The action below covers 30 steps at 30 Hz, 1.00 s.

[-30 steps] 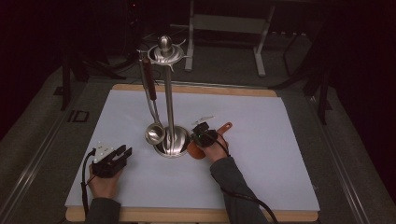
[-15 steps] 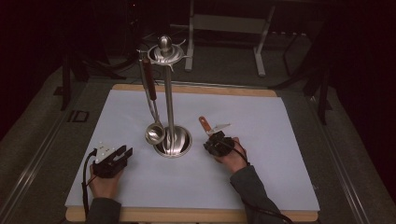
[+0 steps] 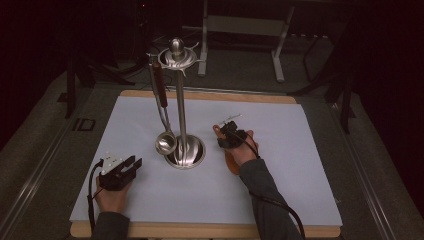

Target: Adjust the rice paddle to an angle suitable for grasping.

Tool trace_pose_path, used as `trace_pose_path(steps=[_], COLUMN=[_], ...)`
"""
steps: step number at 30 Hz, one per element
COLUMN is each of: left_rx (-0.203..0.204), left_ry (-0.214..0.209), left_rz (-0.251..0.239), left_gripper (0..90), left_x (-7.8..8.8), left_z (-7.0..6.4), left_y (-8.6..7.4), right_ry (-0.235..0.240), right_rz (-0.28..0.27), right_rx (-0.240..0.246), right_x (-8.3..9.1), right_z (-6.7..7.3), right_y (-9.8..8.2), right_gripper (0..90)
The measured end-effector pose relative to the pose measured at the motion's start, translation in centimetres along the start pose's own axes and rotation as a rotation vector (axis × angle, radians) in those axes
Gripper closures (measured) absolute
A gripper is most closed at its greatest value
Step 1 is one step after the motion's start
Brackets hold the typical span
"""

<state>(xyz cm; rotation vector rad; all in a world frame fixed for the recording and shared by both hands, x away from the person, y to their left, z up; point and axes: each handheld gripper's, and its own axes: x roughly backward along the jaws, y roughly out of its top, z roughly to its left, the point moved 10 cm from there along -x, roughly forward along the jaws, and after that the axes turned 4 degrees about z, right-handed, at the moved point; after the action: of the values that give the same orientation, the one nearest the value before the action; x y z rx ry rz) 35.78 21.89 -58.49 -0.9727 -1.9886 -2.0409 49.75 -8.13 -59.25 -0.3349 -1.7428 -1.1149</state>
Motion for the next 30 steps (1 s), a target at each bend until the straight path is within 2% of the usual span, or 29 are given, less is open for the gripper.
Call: trace_pose_path(steps=[2,4,8,17,22,27,30], left_rx=[0.000,0.002,0.001,-0.006,-0.006,-0.005,-0.006], left_ry=[-0.001,-0.003,-0.003,0.004,0.003,0.003,0.002], left_rz=[-0.001,-0.004,-0.007,-0.002,0.004,0.004,0.004], left_gripper=[67.4,67.4,67.4,67.4,67.4,67.3,67.4], left_x=[0.0,0.0,0.1,0.0,0.0,0.0,0.0], left_z=[0.0,0.0,0.0,0.0,-0.1,-0.1,-0.1], left_y=[0.0,0.0,0.0,0.0,-0.1,0.0,0.0], right_ry=[-0.013,-0.020,-0.011,0.015,0.039,0.066,0.065], right_rz=[0.018,0.063,0.092,0.116,0.148,0.185,0.218], right_rx=[-0.004,-0.018,-0.023,-0.024,-0.008,0.011,0.025], right_x=[-0.1,-0.3,0.1,2.8,4.1,4.3,4.3], right_z=[-0.2,-0.5,-0.5,-1.2,-1.2,-1.5,-1.5], right_y=[0.1,0.0,-0.9,-5.4,-7.5,-8.0,-8.0], right_gripper=[60.8,65.1,65.8,65.8,65.7,64.8,63.8])
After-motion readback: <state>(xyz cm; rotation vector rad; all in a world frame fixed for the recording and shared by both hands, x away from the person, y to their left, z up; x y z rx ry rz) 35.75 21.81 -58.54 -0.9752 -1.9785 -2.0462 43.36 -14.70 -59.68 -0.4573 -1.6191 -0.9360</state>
